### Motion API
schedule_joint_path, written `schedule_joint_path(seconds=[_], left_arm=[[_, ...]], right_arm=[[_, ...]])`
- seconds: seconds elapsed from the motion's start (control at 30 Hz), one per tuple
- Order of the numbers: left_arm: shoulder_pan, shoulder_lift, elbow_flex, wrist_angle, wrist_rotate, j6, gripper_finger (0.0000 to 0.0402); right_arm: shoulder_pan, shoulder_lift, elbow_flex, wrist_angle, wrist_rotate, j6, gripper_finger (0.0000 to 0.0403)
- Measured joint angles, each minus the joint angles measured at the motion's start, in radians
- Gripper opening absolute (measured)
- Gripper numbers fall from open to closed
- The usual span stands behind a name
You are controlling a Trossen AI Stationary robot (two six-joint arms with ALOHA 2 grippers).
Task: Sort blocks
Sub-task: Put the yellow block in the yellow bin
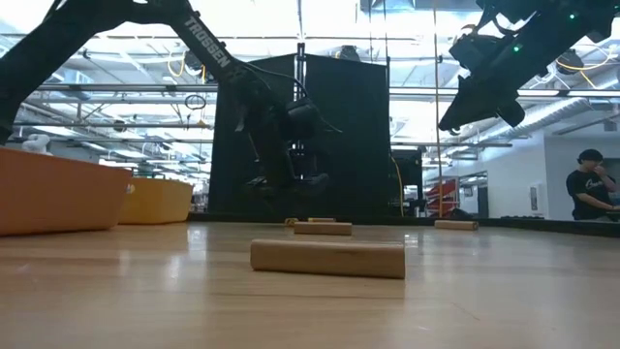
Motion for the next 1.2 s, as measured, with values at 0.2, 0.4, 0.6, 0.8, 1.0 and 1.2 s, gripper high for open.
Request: schedule_joint_path(seconds=[0.2,0.4,0.6,0.8,1.0,1.2], left_arm=[[-0.001,0.0,0.0,-0.001,0.012,0.018,0.0135],[-0.001,-0.032,-0.003,-0.086,0.036,0.051,0.0112],[-0.036,-0.162,-0.011,-0.262,0.031,0.127,0.011],[-0.047,-0.418,-0.078,-0.463,-0.053,0.048,0.011],[-0.03,-0.682,-0.194,-0.67,-0.34,-0.157,0.011],[0.035,-0.822,-0.342,-0.675,-0.408,-0.283,0.0109]], right_arm=[[0.0,0.0,0.0,-0.001,0.0,0.0,0.0],[0.0,0.0,0.0,-0.001,-0.016,-0.012,0.0],[0.0,0.0,0.0,-0.006,-0.026,-0.022,0.0],[0.0,0.0,0.0,-0.011,-0.026,-0.026,0.0],[0.0,0.0,0.0,-0.008,-0.026,-0.043,0.0],[0.0,0.0,0.0,-0.008,-0.035,-0.037,0.0]])
